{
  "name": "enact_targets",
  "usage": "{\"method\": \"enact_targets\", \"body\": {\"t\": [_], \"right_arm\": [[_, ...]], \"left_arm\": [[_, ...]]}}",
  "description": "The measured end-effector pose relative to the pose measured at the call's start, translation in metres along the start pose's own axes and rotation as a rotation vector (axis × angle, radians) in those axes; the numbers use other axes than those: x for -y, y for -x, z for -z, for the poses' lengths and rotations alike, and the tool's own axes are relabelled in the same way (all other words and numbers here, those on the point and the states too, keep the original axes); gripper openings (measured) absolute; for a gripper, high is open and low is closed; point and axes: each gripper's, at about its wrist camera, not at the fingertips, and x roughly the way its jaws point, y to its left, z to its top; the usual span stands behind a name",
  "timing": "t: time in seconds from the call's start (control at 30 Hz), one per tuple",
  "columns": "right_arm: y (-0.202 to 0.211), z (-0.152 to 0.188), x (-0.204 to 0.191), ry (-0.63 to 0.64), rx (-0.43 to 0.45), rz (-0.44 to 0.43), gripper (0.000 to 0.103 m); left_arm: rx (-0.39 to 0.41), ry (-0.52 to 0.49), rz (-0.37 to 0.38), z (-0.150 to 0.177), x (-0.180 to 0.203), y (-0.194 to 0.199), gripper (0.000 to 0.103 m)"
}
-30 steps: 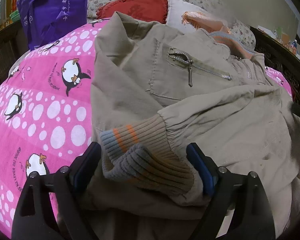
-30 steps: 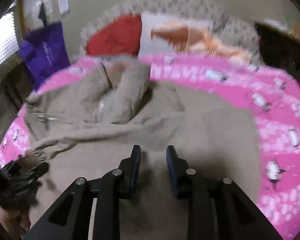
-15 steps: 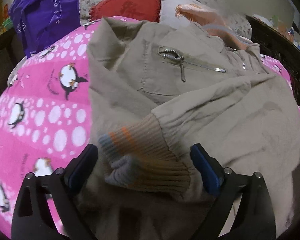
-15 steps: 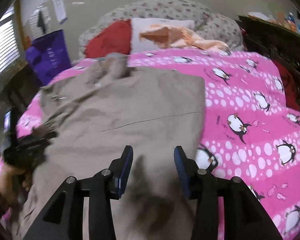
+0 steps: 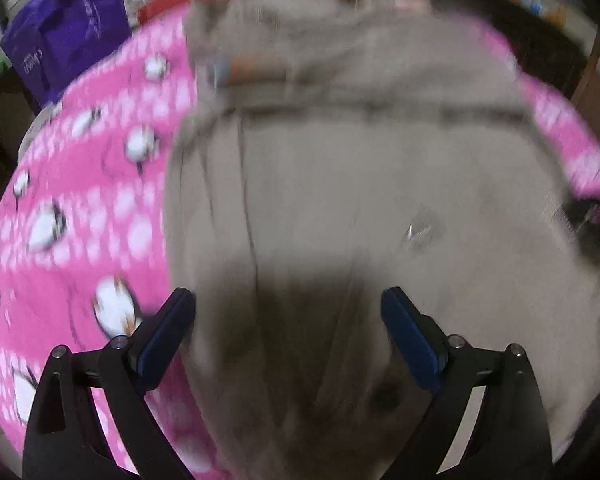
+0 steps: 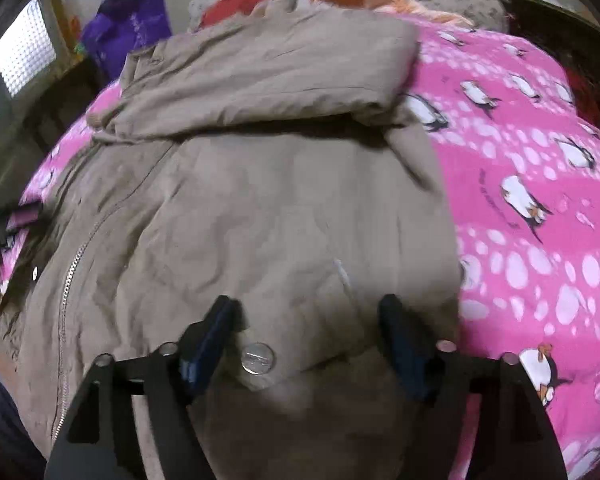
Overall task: Fold large clothes
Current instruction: 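Move the right tool down to the jacket hem, then grasp the ribbed hem with the right tool while the left tool grasps the hem too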
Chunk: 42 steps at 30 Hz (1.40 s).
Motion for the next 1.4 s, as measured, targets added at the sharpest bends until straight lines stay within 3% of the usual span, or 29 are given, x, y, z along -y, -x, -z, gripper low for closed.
{"method": "enact_targets", "body": {"t": [0.03, 0.13, 0.23, 0.3, 0.4, 0.5, 0.63, 0.8, 0.97, 1.0, 1.1, 1.2, 1.3, 1.4], "right_arm": [[0.008, 0.001, 0.002, -0.011, -0.006, -0.006, 0.074], [0.054, 0.010, 0.012, 0.000, 0.024, -0.015, 0.075], [0.112, 0.032, 0.027, 0.095, 0.050, 0.051, 0.076], [0.137, 0.048, 0.041, 0.105, 0.037, 0.067, 0.076], [0.154, 0.075, 0.048, 0.064, 0.046, 0.012, 0.076], [0.145, 0.094, 0.042, 0.009, 0.067, -0.049, 0.076], [0.127, 0.108, 0.035, -0.093, 0.064, -0.095, 0.076], [0.118, 0.121, 0.028, -0.117, 0.056, -0.173, 0.076], [0.105, 0.121, 0.020, -0.142, 0.093, -0.319, 0.076], [0.101, 0.121, 0.017, -0.140, 0.078, -0.336, 0.074], [0.086, 0.120, 0.008, -0.121, 0.023, -0.378, 0.052], [0.095, 0.119, 0.009, -0.091, 0.079, -0.392, 0.038], [0.085, 0.123, 0.016, -0.111, 0.036, -0.346, 0.039], [0.085, 0.127, 0.014, -0.119, 0.032, -0.382, 0.041]], "left_arm": [[0.024, 0.034, 0.021, 0.002, -0.008, 0.007, 0.096], [0.033, 0.101, -0.033, 0.009, -0.035, 0.032, 0.096], [0.029, 0.112, -0.046, 0.023, -0.057, 0.053, 0.096], [-0.007, 0.119, -0.010, 0.039, -0.066, 0.058, 0.096], [-0.054, 0.132, 0.072, 0.065, -0.056, 0.058, 0.096], [-0.087, 0.146, 0.114, 0.083, -0.032, 0.060, 0.096], [-0.079, 0.125, 0.062, 0.094, -0.008, 0.067, 0.096], [-0.073, 0.176, 0.253, 0.099, 0.002, 0.076, 0.096], [-0.081, 0.111, 0.239, 0.103, 0.016, 0.071, 0.100], [-0.082, 0.095, 0.240, 0.104, 0.019, 0.071, 0.100], [-0.085, 0.049, 0.231, 0.110, 0.025, 0.074, 0.100], [-0.076, 0.051, 0.229, 0.111, 0.024, 0.075, 0.100], [-0.075, 0.086, 0.272, 0.115, 0.024, 0.081, 0.100], [-0.082, 0.104, 0.391, 0.117, 0.027, 0.086, 0.100]]}}
